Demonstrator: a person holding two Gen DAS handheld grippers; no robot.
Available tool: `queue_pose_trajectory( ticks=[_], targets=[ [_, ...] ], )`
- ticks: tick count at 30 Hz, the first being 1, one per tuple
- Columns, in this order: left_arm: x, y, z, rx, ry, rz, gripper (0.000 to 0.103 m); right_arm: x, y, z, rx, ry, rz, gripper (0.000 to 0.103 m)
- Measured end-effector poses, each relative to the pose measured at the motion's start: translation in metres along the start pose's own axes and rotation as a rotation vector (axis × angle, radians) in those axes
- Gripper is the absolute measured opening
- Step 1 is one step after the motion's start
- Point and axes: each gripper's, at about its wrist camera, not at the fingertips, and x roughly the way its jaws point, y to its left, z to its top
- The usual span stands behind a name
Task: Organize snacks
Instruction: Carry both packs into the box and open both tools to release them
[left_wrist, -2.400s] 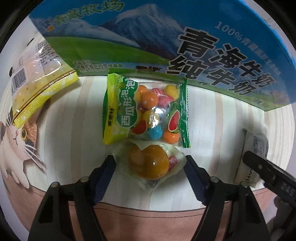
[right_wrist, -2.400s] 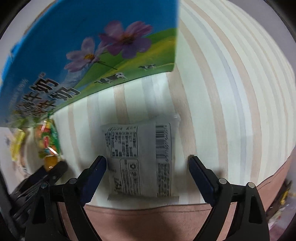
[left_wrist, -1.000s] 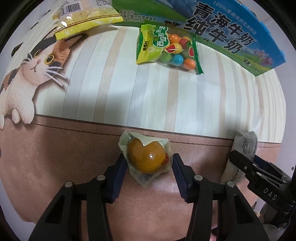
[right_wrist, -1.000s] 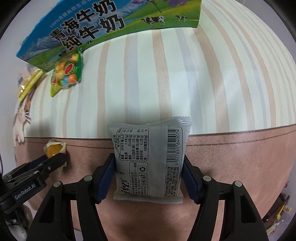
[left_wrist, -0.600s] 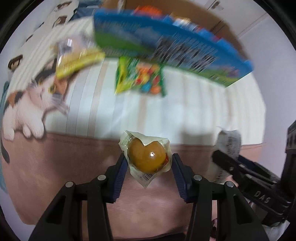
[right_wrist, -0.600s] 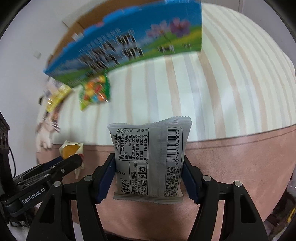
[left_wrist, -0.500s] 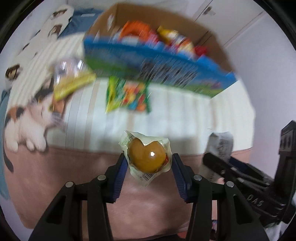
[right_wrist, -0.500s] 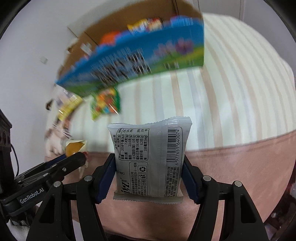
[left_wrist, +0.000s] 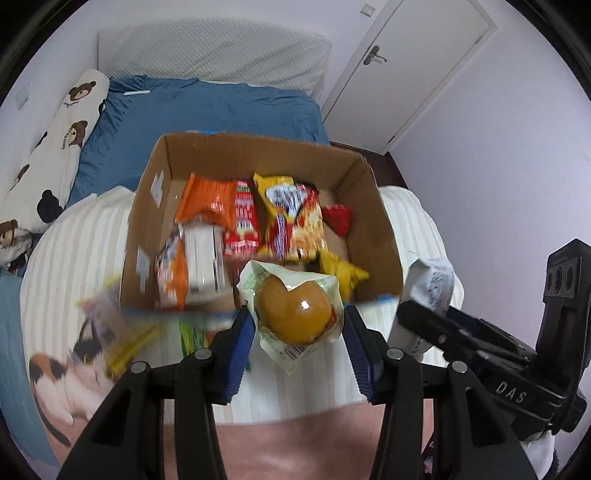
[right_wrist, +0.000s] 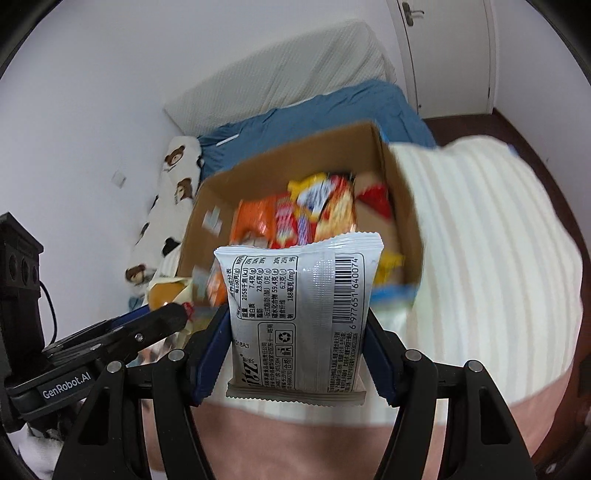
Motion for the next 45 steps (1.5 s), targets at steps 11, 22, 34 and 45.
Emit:
queue_pose_trajectory(
  ticks=[11,22,34,45],
  targets=[
    [0.099,0.038,0.093,-0.029,0.164,0.065,0.046,0.085,-0.027,0.1,0.036,0.099,-0.097,0.069],
    [0.17,0.06,0.114,-0.069,0.304,0.12,0.055,0.162,-0.05,0.129,0.053,0.254,-0.193,0.075],
    [0.163,0.057,0.113,-0.024,0.294,0.136,0.084,0.173,-0.048,0.122,0.044,0.29,-0.206,0.095],
    [0.11,0.05,0.1,0.027,0.148,0.206,0.101,0.138,-0.027,0.109,-0.009,0.235,-0.223,0.099]
  ],
)
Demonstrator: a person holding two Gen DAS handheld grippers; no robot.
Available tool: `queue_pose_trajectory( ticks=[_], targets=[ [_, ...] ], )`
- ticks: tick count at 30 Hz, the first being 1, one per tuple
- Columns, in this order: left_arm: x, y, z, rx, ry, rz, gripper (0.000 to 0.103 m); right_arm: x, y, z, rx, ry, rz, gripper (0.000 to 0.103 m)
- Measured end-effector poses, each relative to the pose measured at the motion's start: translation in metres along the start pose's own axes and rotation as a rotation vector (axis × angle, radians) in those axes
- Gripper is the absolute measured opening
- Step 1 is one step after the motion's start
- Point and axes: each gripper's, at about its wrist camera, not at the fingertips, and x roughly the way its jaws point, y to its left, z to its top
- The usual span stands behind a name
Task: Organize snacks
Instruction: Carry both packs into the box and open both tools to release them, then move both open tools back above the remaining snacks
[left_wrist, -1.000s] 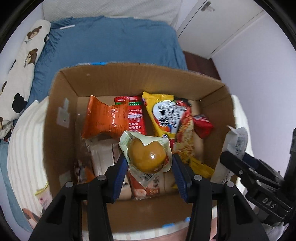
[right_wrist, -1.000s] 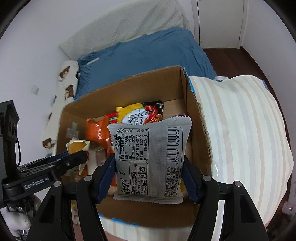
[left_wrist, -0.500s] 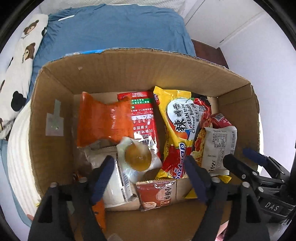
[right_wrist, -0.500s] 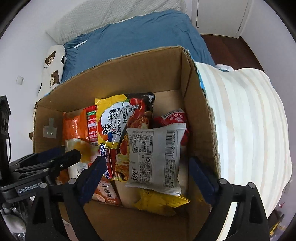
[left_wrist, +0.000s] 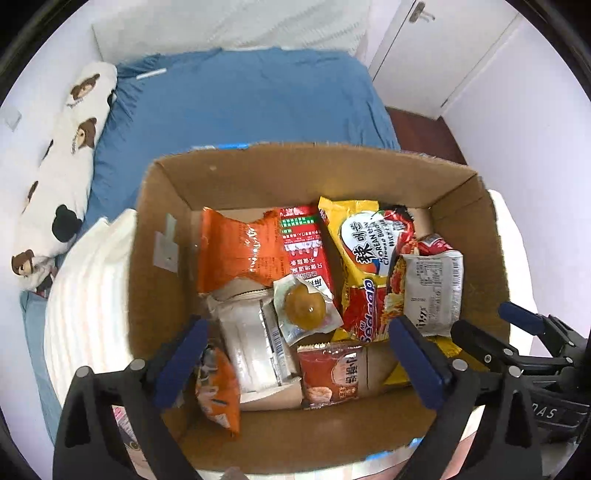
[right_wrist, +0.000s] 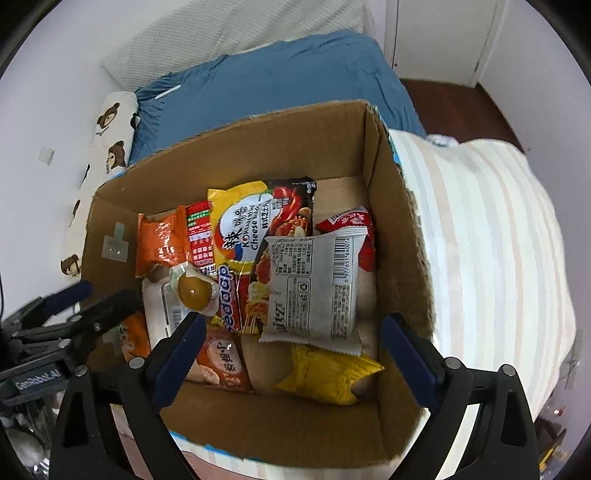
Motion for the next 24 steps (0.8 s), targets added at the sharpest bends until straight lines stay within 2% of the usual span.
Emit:
queue_pose_trajectory(
  ticks=[6,9,13,17,20,24],
  targets=[
    [-0.033,0.005,-0.024,-0.006,-0.081,0.021,0.101,-0.034,0.009,-0.022,-0.034,-0.071,-0.008,0.099],
    [-0.054,0.009,-0.046,-0.007,-0.127,0.017,0.101,-0.053,0.015,-0.036,-0.05,-0.116,-0.001,0.099],
    [-0.079,0.008,-0.074,0.006,-0.203,0.053,0.101,-0.08,0.024,-0.061,-0.083,-0.189,-0.015,0.099],
    [-0.106,0.014,-0.105,-0.018,-0.28,0.058,0.101,-0.104,0.03,-0.084,-0.091,-0.233,0.003,0.099],
    [-0.119,0.016,-0.124,-0.035,-0.316,0.059,0.101,-0.121,0.036,-0.105,-0.097,-0.278,0.011,0.099],
    [-0.133,0.024,-0.146,-0.066,-0.352,0.058,0.101,-0.134,0.039,-0.127,-0.082,-0.293,0.06,0.099]
  ],
)
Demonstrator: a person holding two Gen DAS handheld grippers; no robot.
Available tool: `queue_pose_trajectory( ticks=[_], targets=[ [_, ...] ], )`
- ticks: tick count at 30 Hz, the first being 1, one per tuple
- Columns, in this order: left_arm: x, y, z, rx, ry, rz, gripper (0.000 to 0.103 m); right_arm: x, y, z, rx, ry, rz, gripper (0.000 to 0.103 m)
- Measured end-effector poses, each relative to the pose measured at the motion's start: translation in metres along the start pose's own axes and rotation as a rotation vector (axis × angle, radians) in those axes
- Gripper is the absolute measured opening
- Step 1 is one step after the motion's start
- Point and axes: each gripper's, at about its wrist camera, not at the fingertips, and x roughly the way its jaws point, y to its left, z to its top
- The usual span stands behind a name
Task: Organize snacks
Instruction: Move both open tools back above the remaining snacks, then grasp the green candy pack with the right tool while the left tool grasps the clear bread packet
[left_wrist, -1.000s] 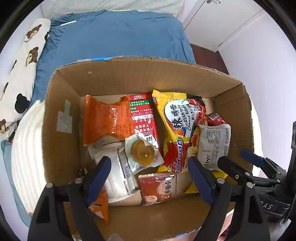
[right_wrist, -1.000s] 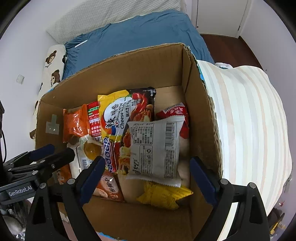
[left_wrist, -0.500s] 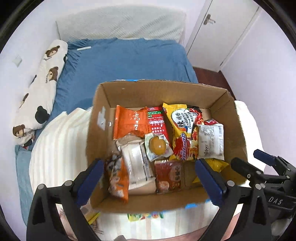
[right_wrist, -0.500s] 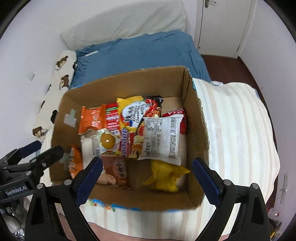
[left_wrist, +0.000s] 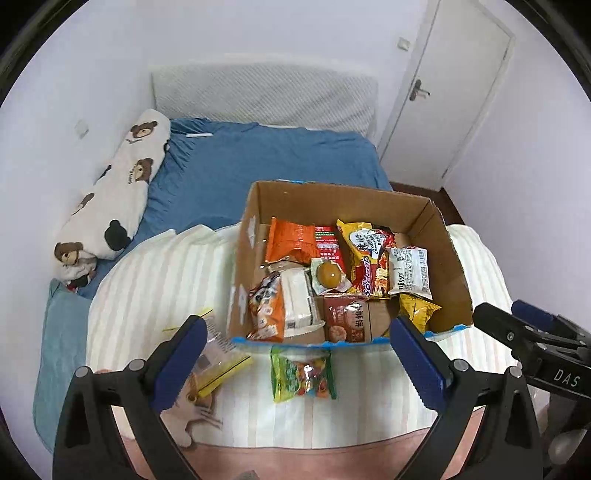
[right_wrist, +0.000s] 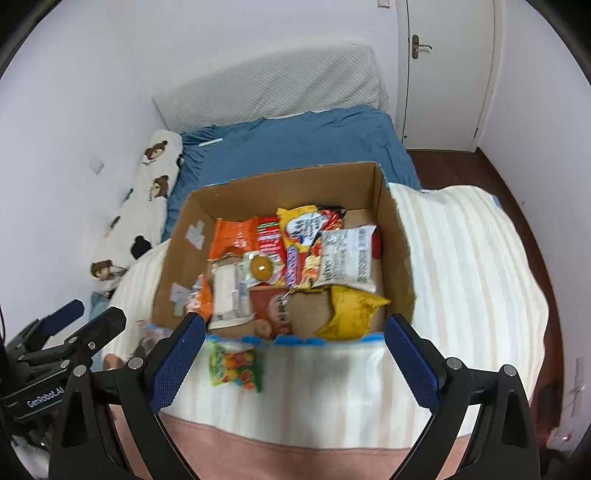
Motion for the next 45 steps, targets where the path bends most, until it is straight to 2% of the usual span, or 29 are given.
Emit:
queue_pose_trajectory(
  ticks=[6,9,13,17,22,26,29,33,39,42,45],
  targets=[
    [-0.01,0.028,-0.029,-0.06,-0.03,0.053,0.101,-0.001,0.011,-0.033,0.05,0.003,0.057,0.099],
    [0.001,0.047,-0.047,-0.094,0.001,0.097,0.101,0.021,0.02,-0.055,0.062,0.046,0.08,0.099],
    [0.037,0.078,-0.07,-0.159,0.104,0.105,0.101,0.072,0.032,-0.079,0.085,0.135,0.1,0.099],
    [0.072,0.107,-0.082,-0.229,0.195,0.098,0.101,0.133,0.044,-0.096,0.107,0.204,0.076,0.099],
    [0.109,0.132,-0.082,-0.322,0.268,0.077,0.101,0.195,0.058,-0.107,0.11,0.27,0.036,0.099],
    [0.136,0.14,-0.073,-0.362,0.303,0.054,0.101,0.225,0.067,-0.112,0.103,0.287,0.0,0.099],
    [0.159,0.138,-0.068,-0.339,0.333,0.057,0.101,0.232,0.072,-0.115,0.081,0.273,-0.03,0.099],
    [0.175,0.135,-0.076,-0.261,0.37,0.128,0.101,0.231,0.08,-0.12,0.047,0.258,-0.034,0.076],
    [0.161,0.176,-0.091,-0.314,0.374,0.178,0.101,0.23,0.077,-0.128,0.046,0.279,-0.026,0.076],
    [0.144,0.188,-0.091,-0.351,0.35,0.142,0.101,0.231,0.074,-0.128,0.062,0.292,-0.01,0.077],
    [0.124,0.179,-0.081,-0.294,0.306,0.1,0.101,0.231,0.069,-0.131,0.088,0.306,0.01,0.077]
  ],
)
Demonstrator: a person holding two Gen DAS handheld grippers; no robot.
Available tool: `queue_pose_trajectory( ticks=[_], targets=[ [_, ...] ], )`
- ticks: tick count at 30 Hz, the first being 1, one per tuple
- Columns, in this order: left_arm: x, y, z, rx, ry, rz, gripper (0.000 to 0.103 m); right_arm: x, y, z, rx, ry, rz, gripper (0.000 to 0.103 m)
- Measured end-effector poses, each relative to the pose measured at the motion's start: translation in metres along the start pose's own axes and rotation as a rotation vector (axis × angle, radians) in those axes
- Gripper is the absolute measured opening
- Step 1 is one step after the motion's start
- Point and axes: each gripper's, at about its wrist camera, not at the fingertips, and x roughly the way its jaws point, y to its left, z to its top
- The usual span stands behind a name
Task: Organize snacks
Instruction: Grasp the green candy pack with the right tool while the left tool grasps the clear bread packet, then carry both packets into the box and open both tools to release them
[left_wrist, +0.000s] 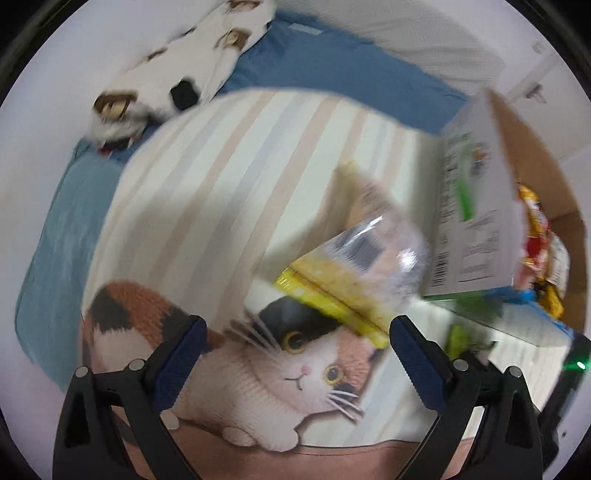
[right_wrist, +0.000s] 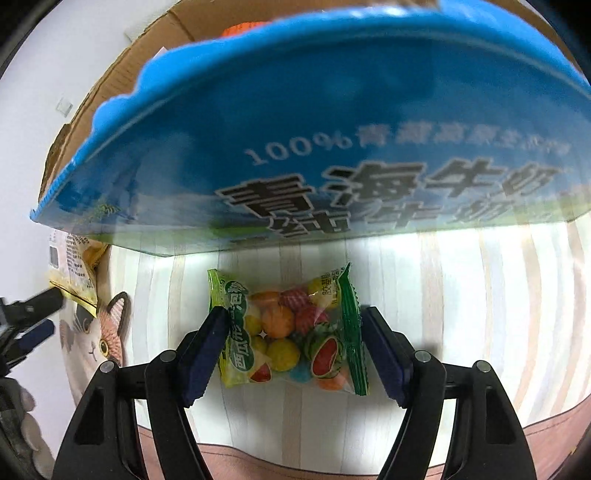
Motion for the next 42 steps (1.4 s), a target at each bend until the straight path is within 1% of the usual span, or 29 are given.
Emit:
queue_pose_trajectory(
  ticks=[4,7,9,12,15,16,17,18,19,22,26,29,33,36,39,42],
  targets=[
    [-0.012,-0.024,0.014,0.12,-0.032,0.034,0.101,0.002,-0.003,0.001,0.012,0.013,0.01,0.077],
    [-0.002,-0.045,0.03,0.207,-0.005,0.051,0.101,0.003,-0.003,0.002,0.016,0.019,0.005,0.077],
    [0.012,-0.055,0.037,0.273,0.027,0.094,0.101,0.001,-0.001,0.005,0.019,0.023,0.002,0.077],
    [0.028,-0.064,0.044,0.329,0.063,0.124,0.101,0.0,0.0,0.012,0.018,0.029,-0.003,0.077],
    [0.035,-0.068,0.044,0.368,0.066,0.127,0.101,-0.003,0.004,0.014,0.014,0.031,-0.006,0.077],
    [0.035,-0.071,0.045,0.376,0.063,0.12,0.093,-0.002,0.005,0.014,0.012,0.032,-0.009,0.077],
    [0.037,-0.072,0.045,0.382,0.066,0.115,0.083,-0.001,0.006,0.015,0.01,0.033,-0.013,0.077],
    [0.039,-0.072,0.045,0.383,0.074,0.117,0.058,-0.001,0.006,0.015,0.007,0.034,-0.017,0.076],
    [0.042,-0.074,0.045,0.384,0.094,0.113,0.054,-0.001,0.008,0.015,0.005,0.034,-0.019,0.076],
    [0.039,-0.073,0.039,0.386,0.083,0.117,0.053,0.0,0.012,0.013,-0.008,0.038,-0.022,0.074],
    [0.03,-0.064,0.018,0.352,0.092,0.084,0.053,0.002,0.007,0.005,-0.024,0.061,-0.014,0.073],
    [0.021,-0.055,-0.012,0.318,0.104,0.067,0.053,-0.003,0.002,-0.007,-0.033,0.089,-0.001,0.072],
    [0.01,-0.043,-0.065,0.271,0.135,0.039,0.053,-0.013,-0.011,-0.037,-0.04,0.145,0.013,0.072],
    [0.008,-0.036,-0.09,0.231,0.152,0.022,0.053,-0.017,-0.02,-0.057,-0.035,0.18,0.024,0.072],
    [0.014,-0.033,-0.102,0.198,0.163,0.024,0.054,-0.016,-0.021,-0.068,-0.035,0.195,0.024,0.072],
    [0.025,-0.03,-0.103,0.188,0.183,0.04,0.055,-0.012,-0.018,-0.071,-0.037,0.202,0.011,0.073]
  ],
)
